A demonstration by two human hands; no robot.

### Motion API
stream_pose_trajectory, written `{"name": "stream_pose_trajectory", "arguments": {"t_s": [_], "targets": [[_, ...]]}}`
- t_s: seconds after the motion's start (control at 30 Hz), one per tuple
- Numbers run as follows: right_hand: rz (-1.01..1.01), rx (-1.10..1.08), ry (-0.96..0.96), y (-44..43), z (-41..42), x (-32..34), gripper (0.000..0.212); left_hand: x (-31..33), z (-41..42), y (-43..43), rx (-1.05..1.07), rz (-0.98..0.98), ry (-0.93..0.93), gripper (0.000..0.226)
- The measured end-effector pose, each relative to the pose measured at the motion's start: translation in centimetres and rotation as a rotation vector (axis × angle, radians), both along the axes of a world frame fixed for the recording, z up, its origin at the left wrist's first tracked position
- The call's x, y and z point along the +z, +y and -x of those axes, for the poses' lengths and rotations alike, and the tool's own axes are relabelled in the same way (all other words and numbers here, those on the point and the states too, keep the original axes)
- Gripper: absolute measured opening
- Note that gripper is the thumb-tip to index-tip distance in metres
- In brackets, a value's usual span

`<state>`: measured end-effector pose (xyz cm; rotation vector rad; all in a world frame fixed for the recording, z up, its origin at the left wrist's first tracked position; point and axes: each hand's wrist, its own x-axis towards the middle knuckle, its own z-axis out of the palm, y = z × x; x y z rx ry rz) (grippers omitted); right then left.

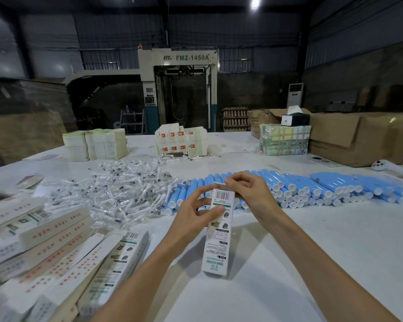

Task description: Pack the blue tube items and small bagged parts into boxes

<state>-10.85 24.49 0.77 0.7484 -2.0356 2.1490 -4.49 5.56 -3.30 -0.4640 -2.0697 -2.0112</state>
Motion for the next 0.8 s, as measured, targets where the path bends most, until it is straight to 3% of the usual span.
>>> {"name": "stream_pose_trajectory", "arguments": {"t_s": [0.3,0.67,0.8], "targets": [[-0.008,-0.027,-0.014,0.38,0.35,0.02,0.003,0.05,-0.27,0.12,-0.049,-0.021,0.012,0.055],[0.135,0.188,-0.163,0.62,0.12,0.04,0.021,0.31,-0.28,-0.12,-0.01,0.001,0.035,0.055],[0.138,0.204,-0.198,0.15,0.04,-0.24,0.019,0.2,-0.25,-0.26,0.012,-0.032,0.023,0.048]]}}
